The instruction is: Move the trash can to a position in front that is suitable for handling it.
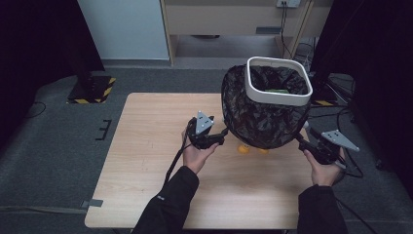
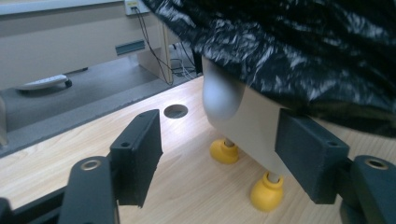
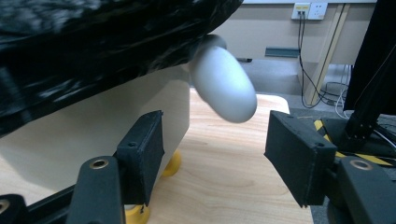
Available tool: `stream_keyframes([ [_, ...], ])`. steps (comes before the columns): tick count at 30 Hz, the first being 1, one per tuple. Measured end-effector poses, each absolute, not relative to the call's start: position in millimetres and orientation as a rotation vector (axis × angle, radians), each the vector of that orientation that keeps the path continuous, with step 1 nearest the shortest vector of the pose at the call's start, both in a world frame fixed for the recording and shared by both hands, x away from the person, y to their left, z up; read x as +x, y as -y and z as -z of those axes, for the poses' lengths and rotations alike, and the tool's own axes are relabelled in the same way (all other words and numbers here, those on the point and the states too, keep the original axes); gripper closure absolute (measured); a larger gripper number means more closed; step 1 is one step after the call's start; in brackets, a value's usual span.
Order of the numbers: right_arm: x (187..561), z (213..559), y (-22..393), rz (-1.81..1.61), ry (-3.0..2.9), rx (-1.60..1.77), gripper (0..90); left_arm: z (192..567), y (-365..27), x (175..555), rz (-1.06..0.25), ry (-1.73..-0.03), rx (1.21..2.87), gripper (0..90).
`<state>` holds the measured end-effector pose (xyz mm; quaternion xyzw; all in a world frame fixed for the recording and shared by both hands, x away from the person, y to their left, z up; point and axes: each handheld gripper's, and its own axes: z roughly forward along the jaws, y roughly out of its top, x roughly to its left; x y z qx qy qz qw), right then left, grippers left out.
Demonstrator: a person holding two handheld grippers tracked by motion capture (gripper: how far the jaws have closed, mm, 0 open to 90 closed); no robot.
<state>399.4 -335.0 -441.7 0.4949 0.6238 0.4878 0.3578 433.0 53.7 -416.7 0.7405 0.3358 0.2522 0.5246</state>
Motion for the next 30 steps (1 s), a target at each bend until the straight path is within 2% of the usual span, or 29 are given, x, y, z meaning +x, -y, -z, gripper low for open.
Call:
stream_keyframes([
  [9, 411.8, 437.7, 336.2, -1.255, -1.602, 1.279, 41.2, 416.2, -42.7, 441.3, -0.586, -0.772, 1.785, 36.6],
  [13, 417.1, 437.0, 337.7, -1.244, -1.605, 1.276, 45.7, 415.8, -42.1, 444.0, -0.594, -0.772, 1.779, 40.2],
  [27, 423.7, 438.2, 335.9, -1.27, -1.635, 1.244, 56.9, 415.3, -40.0, 450.1, -0.582, -0.762, 1.806, 63.2],
  [30, 423.3, 439.0, 335.9, -1.282, -1.63, 1.247, 58.1, 414.8, -40.2, 450.2, -0.575, -0.77, 1.804, 64.9],
])
